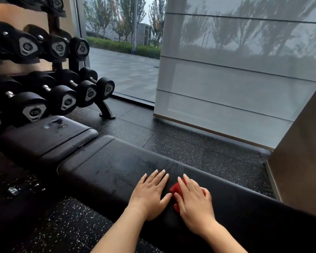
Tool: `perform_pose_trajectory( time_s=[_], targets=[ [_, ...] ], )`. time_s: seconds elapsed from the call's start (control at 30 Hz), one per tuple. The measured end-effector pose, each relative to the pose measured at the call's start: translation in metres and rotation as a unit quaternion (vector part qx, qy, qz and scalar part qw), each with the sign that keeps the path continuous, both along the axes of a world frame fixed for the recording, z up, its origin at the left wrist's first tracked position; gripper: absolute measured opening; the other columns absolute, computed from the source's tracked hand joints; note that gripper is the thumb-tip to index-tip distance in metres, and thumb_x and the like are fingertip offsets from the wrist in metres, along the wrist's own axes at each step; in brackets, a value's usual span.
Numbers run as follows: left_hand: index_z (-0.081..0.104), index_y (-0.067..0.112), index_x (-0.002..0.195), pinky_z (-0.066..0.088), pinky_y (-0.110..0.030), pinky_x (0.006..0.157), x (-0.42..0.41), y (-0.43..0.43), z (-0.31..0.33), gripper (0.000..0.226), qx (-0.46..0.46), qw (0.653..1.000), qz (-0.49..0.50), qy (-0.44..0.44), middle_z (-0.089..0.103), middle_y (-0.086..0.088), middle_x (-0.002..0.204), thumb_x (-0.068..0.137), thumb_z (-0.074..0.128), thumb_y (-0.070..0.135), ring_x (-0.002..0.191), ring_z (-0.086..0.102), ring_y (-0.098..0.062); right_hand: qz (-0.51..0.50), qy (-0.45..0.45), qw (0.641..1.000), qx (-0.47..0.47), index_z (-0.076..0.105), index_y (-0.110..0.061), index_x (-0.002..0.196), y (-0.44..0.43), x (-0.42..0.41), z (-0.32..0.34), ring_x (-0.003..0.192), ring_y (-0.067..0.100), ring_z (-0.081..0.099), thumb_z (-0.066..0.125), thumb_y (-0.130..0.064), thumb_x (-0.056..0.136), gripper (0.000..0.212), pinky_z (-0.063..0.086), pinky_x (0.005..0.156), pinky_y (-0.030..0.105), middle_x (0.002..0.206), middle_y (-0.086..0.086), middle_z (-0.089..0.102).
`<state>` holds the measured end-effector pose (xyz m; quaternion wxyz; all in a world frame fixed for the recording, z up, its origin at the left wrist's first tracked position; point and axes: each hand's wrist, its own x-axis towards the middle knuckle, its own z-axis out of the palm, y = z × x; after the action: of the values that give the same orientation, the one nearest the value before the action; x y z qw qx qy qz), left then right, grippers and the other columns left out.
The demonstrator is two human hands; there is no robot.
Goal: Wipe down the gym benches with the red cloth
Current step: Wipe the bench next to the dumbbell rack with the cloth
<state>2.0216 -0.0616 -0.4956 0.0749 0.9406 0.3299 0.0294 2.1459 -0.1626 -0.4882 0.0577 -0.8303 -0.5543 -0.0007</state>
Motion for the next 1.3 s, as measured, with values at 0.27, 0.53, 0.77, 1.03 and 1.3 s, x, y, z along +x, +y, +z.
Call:
perform_pose_trajectory(
  time_s=[0.27,0.53,0.77,1.03,1.3],
  targets=[
    [0.001,0.029,0.152,-0.006,-0.033,0.118,0.0,0.001,0.001,0.063,-0.003,1.0,0.005,-0.009,-0.006,0.012,0.159,0.097,0.027,0.047,0.145,-0.008,-0.006,-0.004,0.041,0.999,-0.007,0.018,-0.033,0.15,0.021,0.01,0.007,0.145,0.01,0.01,-0.015,-0.061,0.066,0.095,0.011,0.113,0.037,0.16,-0.009,0.008],
    [0.009,0.032,0.151,-0.006,-0.029,0.116,0.002,0.007,0.003,0.059,-0.033,0.999,0.006,-0.031,0.0,0.015,0.159,0.098,0.032,0.043,0.145,-0.005,-0.004,-0.011,0.017,1.0,-0.015,0.012,-0.029,0.151,0.03,0.01,0.004,0.145,0.01,0.006,-0.013,-0.059,0.073,0.087,0.01,0.113,0.037,0.16,-0.007,0.002],
    [0.011,0.037,0.15,-0.004,-0.032,0.118,0.007,0.022,0.002,0.057,-0.009,0.999,0.007,-0.032,0.001,0.012,0.159,0.098,0.031,0.043,0.146,-0.005,-0.007,-0.009,0.034,0.999,-0.01,0.017,-0.031,0.15,0.036,0.015,0.003,0.144,0.009,0.01,-0.005,-0.058,0.08,0.078,0.012,0.112,0.038,0.159,-0.008,0.008],
    [0.001,0.034,0.151,-0.006,-0.033,0.118,0.007,0.02,0.002,0.059,0.004,1.0,0.012,-0.014,-0.004,0.011,0.159,0.098,0.028,0.044,0.146,-0.007,-0.007,-0.016,0.041,0.999,-0.007,0.018,-0.025,0.15,0.067,0.026,0.007,0.144,0.014,0.013,0.024,-0.046,0.1,0.055,0.012,0.113,0.041,0.159,-0.003,0.011],
    [0.002,0.033,0.151,-0.005,-0.035,0.119,0.007,0.021,0.0,0.061,0.0,1.0,0.016,-0.017,-0.005,0.014,0.159,0.098,0.028,0.045,0.145,-0.008,-0.005,0.001,0.041,0.999,-0.001,0.018,-0.03,0.15,0.042,0.018,0.004,0.144,0.009,0.01,-0.016,-0.061,0.063,0.098,0.01,0.112,0.036,0.159,-0.009,0.009]
  ],
)
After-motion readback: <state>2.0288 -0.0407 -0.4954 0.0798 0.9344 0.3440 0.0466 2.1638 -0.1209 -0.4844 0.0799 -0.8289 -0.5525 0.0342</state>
